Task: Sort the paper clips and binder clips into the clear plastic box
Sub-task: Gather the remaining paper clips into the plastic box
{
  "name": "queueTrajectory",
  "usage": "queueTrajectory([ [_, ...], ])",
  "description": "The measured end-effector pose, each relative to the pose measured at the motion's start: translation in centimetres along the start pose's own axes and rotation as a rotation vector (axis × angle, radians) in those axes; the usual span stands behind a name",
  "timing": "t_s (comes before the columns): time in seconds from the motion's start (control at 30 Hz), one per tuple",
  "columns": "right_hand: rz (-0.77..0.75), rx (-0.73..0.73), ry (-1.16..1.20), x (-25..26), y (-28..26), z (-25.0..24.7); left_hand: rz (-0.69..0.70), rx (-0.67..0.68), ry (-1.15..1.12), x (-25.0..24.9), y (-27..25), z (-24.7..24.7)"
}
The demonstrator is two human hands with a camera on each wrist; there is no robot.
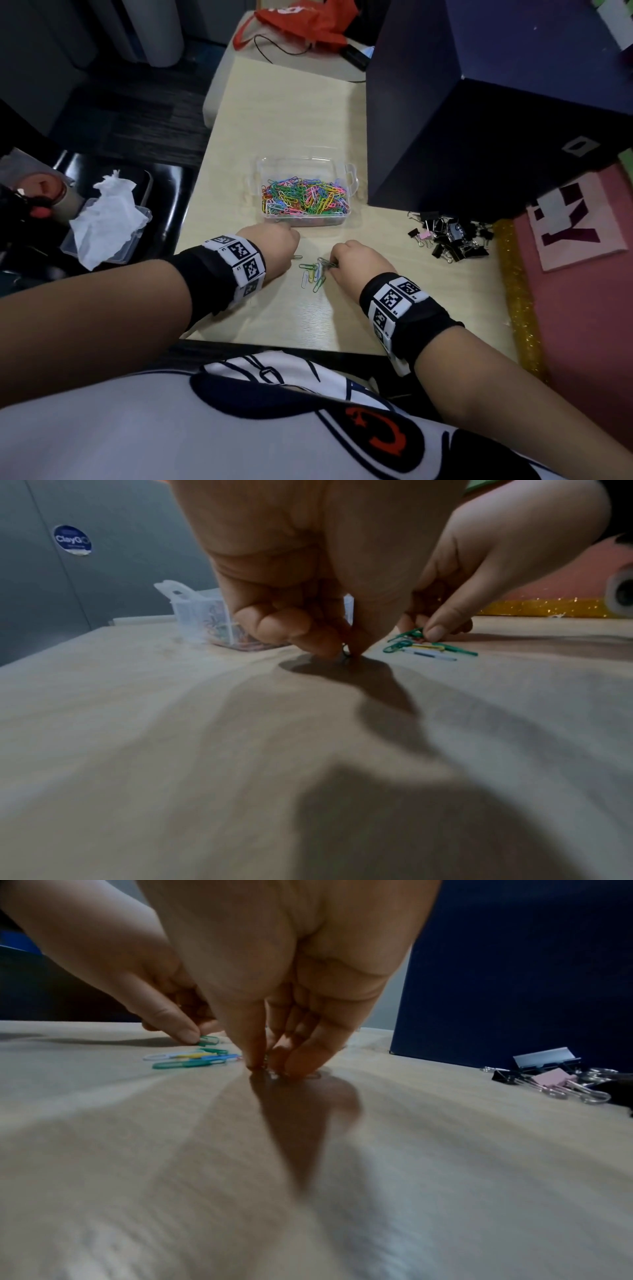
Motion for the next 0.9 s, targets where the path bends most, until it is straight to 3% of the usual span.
queueTrajectory([
  [0.13, 0.018, 0.004, -0.041, -0.2, 0.2, -0.8, -0.001, -0.079, -0.051, 0.3, -0.5, -1.5],
  [0.27, 0.032, -0.002, -0.027, 0.4, 0.5, -2.2, -0.004, -0.286, -0.156, 1.7, -0.3, -4.8],
  [0.43, 0.129, -0.372, 0.262, 0.9, 2.0, -7.4, -0.087, -0.418, -0.199, 3.9, 0.6, -7.7],
  [0.53, 0.168, -0.415, 0.33, 0.4, 2.4, -8.7, -0.088, -0.377, -0.175, 4.1, 0.8, -7.8],
  [0.63, 0.223, -0.296, 0.196, -1.0, 2.6, -7.8, -0.062, -0.316, -0.135, 2.8, 0.5, -6.7],
  [0.73, 0.259, -0.158, 0.133, -2.6, 2.8, -5.7, 0.005, -0.174, -0.084, 1.1, 0.4, -4.1],
  [0.9, 0.185, -0.061, 0.147, -3.6, 4.4, -3.4, 0.108, -0.06, -0.044, -0.3, 0.3, -0.6],
])
Point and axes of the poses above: each hand's wrist, its own y-axis towards the middle knuckle, its own z-axis out of the palm, x = y × z, the point moved 3 cm from there along y, towards the middle knuckle, and after that the axes turned 6 degrees about -x, right-handed, at the moved point
